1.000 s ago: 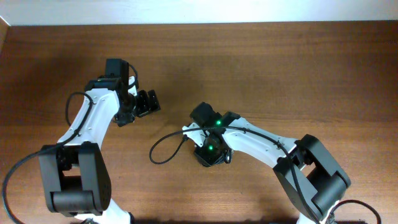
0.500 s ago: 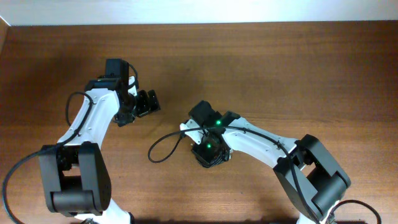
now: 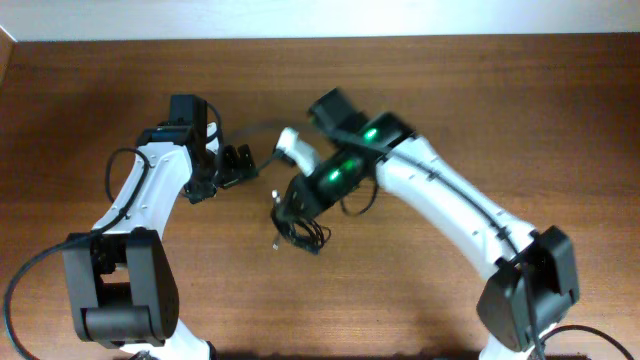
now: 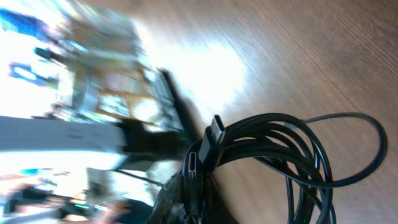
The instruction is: Untangle cables
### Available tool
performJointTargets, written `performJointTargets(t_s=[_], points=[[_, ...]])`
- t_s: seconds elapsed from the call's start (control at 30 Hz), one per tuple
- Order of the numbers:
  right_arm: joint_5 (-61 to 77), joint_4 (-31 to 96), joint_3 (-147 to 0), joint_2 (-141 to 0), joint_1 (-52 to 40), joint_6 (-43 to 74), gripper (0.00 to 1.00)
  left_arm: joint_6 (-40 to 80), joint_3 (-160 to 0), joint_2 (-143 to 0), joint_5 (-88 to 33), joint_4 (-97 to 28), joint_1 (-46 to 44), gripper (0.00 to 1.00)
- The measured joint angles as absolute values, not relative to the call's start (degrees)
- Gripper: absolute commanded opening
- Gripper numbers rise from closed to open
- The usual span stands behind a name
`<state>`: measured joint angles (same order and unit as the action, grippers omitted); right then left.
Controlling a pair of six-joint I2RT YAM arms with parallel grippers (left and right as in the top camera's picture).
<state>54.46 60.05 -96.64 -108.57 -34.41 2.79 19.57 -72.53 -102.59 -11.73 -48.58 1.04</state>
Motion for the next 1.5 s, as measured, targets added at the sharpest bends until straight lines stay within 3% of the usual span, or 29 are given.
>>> performJointTargets(t_s=[0.17,0.37,0.6,0.7,0.8,0.87,0.9,0.97,1.0,1.07,1.1,1.4,1.5], points=[[68.5,62.3,-96.6,-108.6,-25.1,4.1,0.04,19.6,-72.5,-102.6,-11.7,-48.6,1.0,0.99],[70.2,62.4,-96.6,-108.6,-24.9,4.6,0.04,19.6,-72.5,-102.6,-11.7,-48.6,1.0,0.99],[44.8,61.3,-96.6,-108.6,-24.9,16.9,0.04,20.6,-72.5,-102.6,-12.0,-47.7,1.0,0.99],[28.2,61.3,-96.6,-108.6,-24.9,32.1,0.04,22.6,-72.5,-102.6,-12.6,-41.0,1.0,1.0],[23.2,60.5,-96.6,-108.6,-24.9,40.6,0.04,22.6,-72.5,-102.6,-15.9,-42.1,0.8,0.76],[21.8,59.8,-96.6,-108.6,-24.9,43.3,0.04,18.1,-72.5,-102.6,-22.5,-42.3,0.3,0.81],[21.4,59.6,-96.6,-108.6,-24.9,44.0,0.04,13.3,-72.5,-102.6,-30.0,-42.6,-0.3,0.93],[20.7,58.9,-96.6,-108.6,-24.9,45.0,0.04,4.9,-72.5,-102.6,-43.2,-43.4,-1.8,0.95],[20.4,58.5,-96.6,-108.6,-24.9,45.1,0.04,2.1,-72.5,-102.6,-48.3,-43.5,-2.9,0.89],[20.2,58.4,-96.6,-108.6,-24.9,46.6,0.04,-0.4,-72.5,-102.6,-52.6,-43.5,-5.0,0.61],[20.1,58.3,-96.6,-108.6,-24.9,47.6,0.04,-1.2,-72.5,-102.6,-53.6,-43.4,-6.4,0.56],[18.6,57.8,-96.6,-108.6,-24.9,50.9,0.04,1.7,-72.5,-102.6,-54.0,-39.1,-13.5,0.58],[17.4,57.8,-96.6,-108.9,-24.9,54.1,0.04,2.1,-72.5,-102.6,-54.0,-38.2,-14.9,0.48]])
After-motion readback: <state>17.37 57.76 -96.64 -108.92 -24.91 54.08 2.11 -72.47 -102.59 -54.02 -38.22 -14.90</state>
